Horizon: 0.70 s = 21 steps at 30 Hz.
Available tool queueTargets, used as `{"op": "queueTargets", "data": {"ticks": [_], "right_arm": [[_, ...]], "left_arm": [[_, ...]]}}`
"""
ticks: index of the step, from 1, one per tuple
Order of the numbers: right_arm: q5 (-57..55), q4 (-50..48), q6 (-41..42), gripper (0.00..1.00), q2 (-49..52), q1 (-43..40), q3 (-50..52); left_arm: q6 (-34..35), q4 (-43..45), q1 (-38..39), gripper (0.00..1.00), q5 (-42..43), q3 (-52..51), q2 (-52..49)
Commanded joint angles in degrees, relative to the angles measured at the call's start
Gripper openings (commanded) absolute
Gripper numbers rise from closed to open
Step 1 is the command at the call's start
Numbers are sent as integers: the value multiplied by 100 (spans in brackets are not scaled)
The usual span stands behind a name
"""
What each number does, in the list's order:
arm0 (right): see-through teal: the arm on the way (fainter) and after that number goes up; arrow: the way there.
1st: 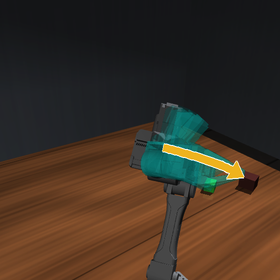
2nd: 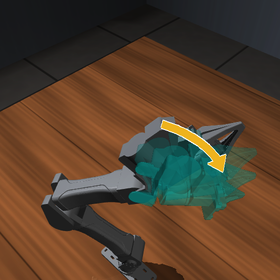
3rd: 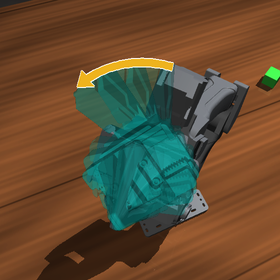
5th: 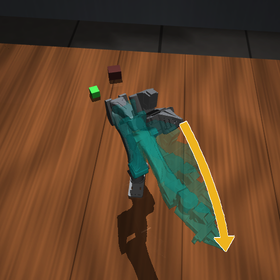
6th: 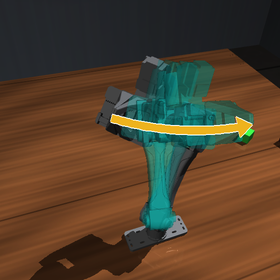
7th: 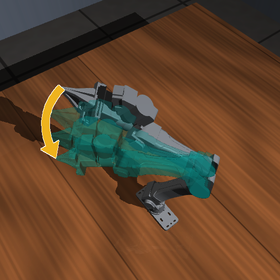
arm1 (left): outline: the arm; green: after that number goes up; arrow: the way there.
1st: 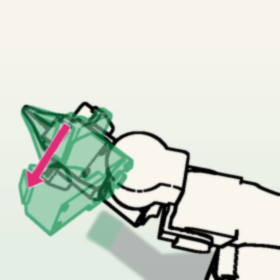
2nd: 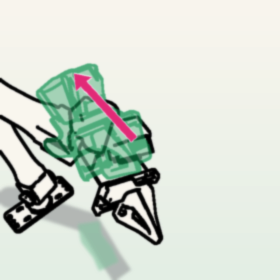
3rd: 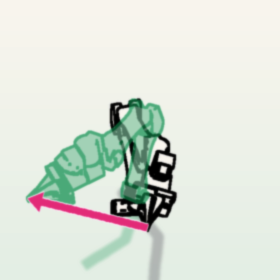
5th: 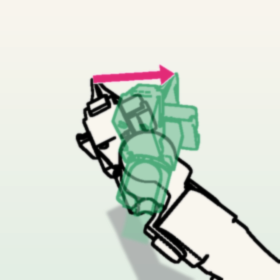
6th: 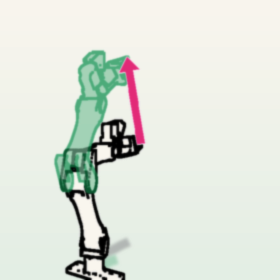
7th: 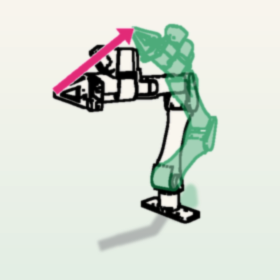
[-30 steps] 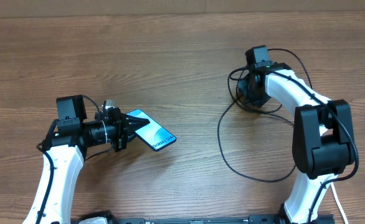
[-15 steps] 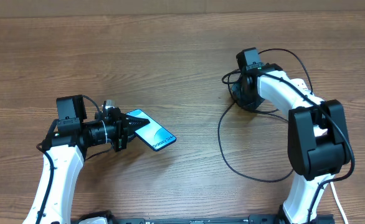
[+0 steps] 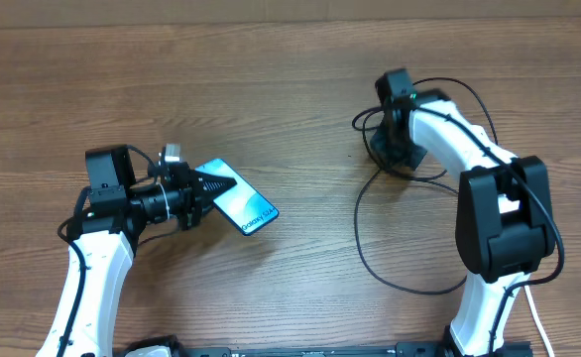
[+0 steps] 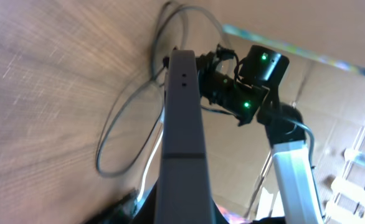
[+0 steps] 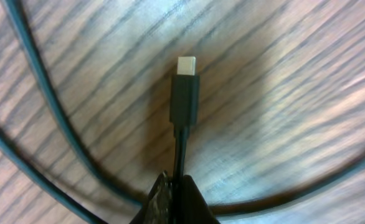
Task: Plug charger to phone and switch on socket
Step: 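Lift the USB-C plug with the right gripper toward the phone's bottom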
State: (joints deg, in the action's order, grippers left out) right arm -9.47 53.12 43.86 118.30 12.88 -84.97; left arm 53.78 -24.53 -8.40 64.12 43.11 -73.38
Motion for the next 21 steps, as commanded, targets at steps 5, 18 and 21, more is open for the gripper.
{"op": "queueTargets", "data": {"ticks": [5, 18, 21], "right_arm": [[1287, 1298, -1891, 4, -1257, 35, -1187], [4776, 4098, -4664, 4, -2868, 448, -1152], [5519, 4087, -5108, 4, -3014, 787, -935]], "left_arm": [[361, 2022, -22, 4, 846, 92, -385], [3888, 7871, 35, 4, 2315, 601, -2706], [4019, 8249, 57, 4, 2295, 669, -2732]]}}
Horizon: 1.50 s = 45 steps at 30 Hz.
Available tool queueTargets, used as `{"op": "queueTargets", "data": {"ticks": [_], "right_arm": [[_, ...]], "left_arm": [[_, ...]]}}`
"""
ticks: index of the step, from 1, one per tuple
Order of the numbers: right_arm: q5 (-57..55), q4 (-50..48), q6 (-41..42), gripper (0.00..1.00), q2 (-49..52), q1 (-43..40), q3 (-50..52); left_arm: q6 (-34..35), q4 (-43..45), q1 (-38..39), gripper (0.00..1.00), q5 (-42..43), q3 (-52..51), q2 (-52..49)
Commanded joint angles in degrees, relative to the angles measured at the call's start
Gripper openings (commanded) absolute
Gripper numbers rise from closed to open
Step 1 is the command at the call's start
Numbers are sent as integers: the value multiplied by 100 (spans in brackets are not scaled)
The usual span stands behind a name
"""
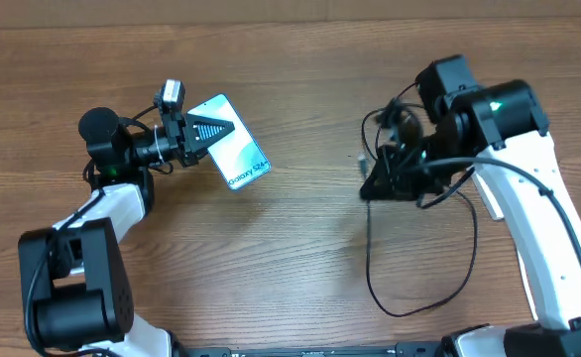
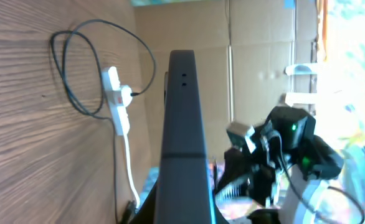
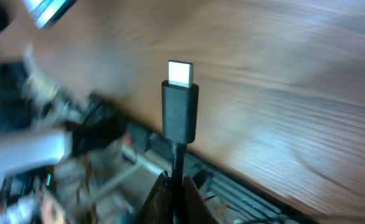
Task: Plug charger to phone and switch on socket
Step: 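Lift the USB-C plug with the right gripper toward the phone's bottom, then align the USB-C plug under the phone's charging port with the right gripper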
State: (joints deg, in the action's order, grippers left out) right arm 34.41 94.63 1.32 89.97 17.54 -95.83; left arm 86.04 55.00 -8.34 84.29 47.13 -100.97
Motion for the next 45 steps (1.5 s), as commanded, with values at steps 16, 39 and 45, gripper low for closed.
{"op": "queueTargets", "data": {"ticks": [16, 39, 45], "right_arm": [[389, -2581, 855, 4, -173, 1690, 1237], [83, -2953, 984, 4, -15, 2072, 1237], [-55, -2944, 984, 4, -15, 2072, 1237]], "left_arm": [[1246, 527, 221, 4, 103, 291, 26], [1281, 529, 623, 4, -55, 291, 26], [1285, 529, 625, 4, -42, 291, 26]]}}
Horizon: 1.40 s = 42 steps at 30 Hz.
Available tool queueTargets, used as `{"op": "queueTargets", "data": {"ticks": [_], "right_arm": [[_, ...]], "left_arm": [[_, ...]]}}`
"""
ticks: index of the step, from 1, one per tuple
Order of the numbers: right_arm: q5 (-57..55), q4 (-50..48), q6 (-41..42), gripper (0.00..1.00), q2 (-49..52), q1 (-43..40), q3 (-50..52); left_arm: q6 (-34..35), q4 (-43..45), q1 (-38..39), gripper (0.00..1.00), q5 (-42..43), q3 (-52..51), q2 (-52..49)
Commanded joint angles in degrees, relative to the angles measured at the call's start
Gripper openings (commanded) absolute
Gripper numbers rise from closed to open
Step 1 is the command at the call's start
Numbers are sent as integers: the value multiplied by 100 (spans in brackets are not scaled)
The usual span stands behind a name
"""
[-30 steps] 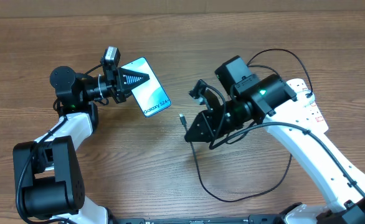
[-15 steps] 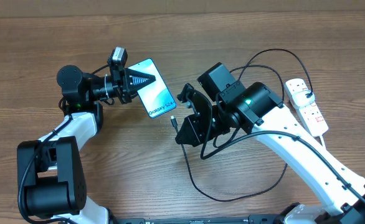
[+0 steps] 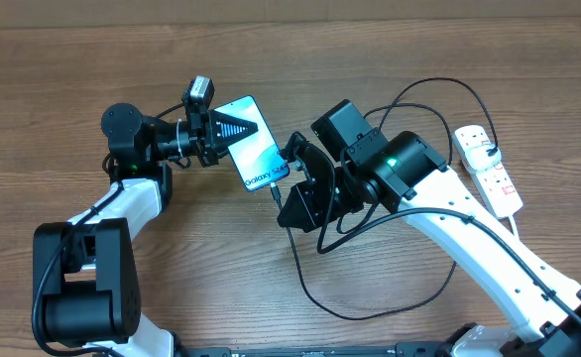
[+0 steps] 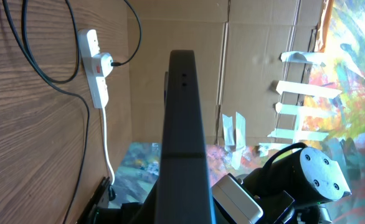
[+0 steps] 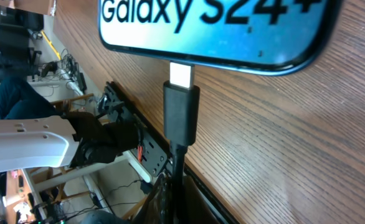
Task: Plug charger to phone and switch on socket
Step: 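Align the USB-C plug under the phone's charging port with the right gripper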
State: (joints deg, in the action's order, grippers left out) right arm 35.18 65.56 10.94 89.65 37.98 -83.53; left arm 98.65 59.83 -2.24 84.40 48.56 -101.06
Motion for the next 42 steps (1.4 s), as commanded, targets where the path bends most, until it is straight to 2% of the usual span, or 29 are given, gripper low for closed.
{"op": "queueTargets", "data": {"ticks": [1, 8, 11, 14, 20, 27, 42], "right_arm": [[-153, -37, 24, 4, 17, 28, 7], [-192, -33, 22, 4, 17, 28, 7], [-627, 76, 20, 4, 17, 28, 7], [-1117, 382, 2, 4, 17, 28, 0], [-1344, 1016, -396, 4, 17, 358, -48], [-2031, 973, -376, 4, 17, 905, -448], [-2035, 457, -348, 4, 31, 868, -595]], "left_arm": [[24, 46, 15, 4, -52, 149, 35], [24, 44, 20, 5, -9, 149, 35], [-17, 46, 20, 4, 66, 149, 35], [-136, 44, 17, 4, 173, 149, 35], [-142, 44, -4, 4, 203, 149, 33], [-223, 44, 2, 4, 238, 149, 33], [-275, 46, 48, 4, 398, 149, 33]]}}
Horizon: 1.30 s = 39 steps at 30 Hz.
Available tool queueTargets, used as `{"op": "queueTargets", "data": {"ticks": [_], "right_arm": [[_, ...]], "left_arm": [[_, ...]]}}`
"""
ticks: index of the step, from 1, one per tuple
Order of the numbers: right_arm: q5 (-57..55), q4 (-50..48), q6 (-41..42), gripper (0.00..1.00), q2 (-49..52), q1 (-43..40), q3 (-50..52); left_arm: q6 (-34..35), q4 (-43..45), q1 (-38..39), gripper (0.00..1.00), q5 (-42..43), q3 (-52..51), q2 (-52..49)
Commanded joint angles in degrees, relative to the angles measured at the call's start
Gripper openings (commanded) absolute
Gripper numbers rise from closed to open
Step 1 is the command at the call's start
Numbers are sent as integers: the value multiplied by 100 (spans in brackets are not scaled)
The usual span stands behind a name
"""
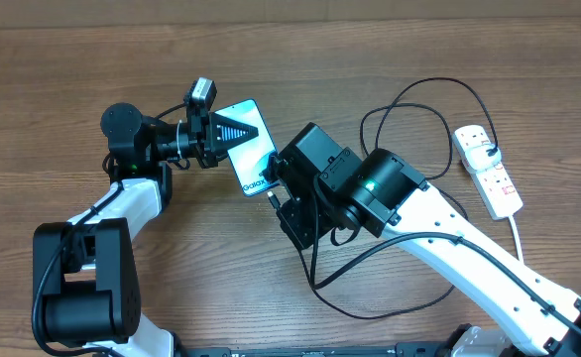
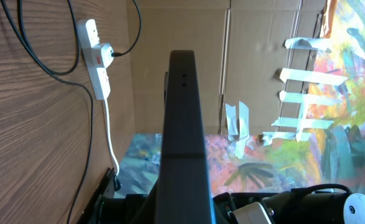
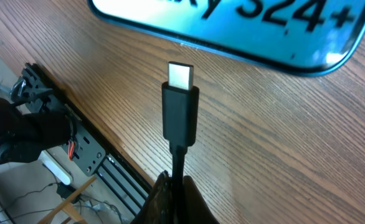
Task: Plug charger to phone and switch on socket
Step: 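Align the USB-C plug under the phone's charging port with the right gripper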
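A phone with a lit blue screen reading "Galaxy S24+" is held off the table at the back left, my left gripper shut on its upper end. The left wrist view shows it edge-on as a dark bar. My right gripper is shut on the black charger cable just behind its USB-C plug. The plug's metal tip points at the phone's bottom edge, a short gap away. The right wrist covers the phone's lower end from overhead. The white socket strip lies at the far right.
The black cable loops across the table from the strip's plug round under the right arm. The strip with its red switch also shows in the left wrist view. Cardboard walls stand behind the table.
The plug's tip was right at the phone's bottom edge; now a small gap shows between them. The right wrist has shifted left and covers more of the phone. The left gripper has hardly moved.
At first the left gripper held the phone low at centre left and the right held the plug over the table at the back right. Then both were raised. Later the plug stood against the phone's bottom edge at mid-table; now it sits just short of it.
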State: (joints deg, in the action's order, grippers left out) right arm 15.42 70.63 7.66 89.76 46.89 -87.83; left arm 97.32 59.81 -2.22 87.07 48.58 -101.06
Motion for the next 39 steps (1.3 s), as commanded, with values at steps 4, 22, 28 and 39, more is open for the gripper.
{"op": "queueTargets", "data": {"ticks": [4, 22, 28, 39], "right_arm": [[-33, -52, -17, 4, 61, -46, -164], [734, -199, 481, 4, 87, -330, -162], [1075, -114, 479, 4, 87, -356, -160], [1187, 35, 481, 4, 92, -352, -149]], "left_arm": [[-225, 48, 55, 4, 155, 146, 33], [-247, 81, 55, 4, 149, 146, 33], [-238, 219, 48, 4, 142, 146, 33], [2, 219, 37, 4, -13, 146, 33]]}}
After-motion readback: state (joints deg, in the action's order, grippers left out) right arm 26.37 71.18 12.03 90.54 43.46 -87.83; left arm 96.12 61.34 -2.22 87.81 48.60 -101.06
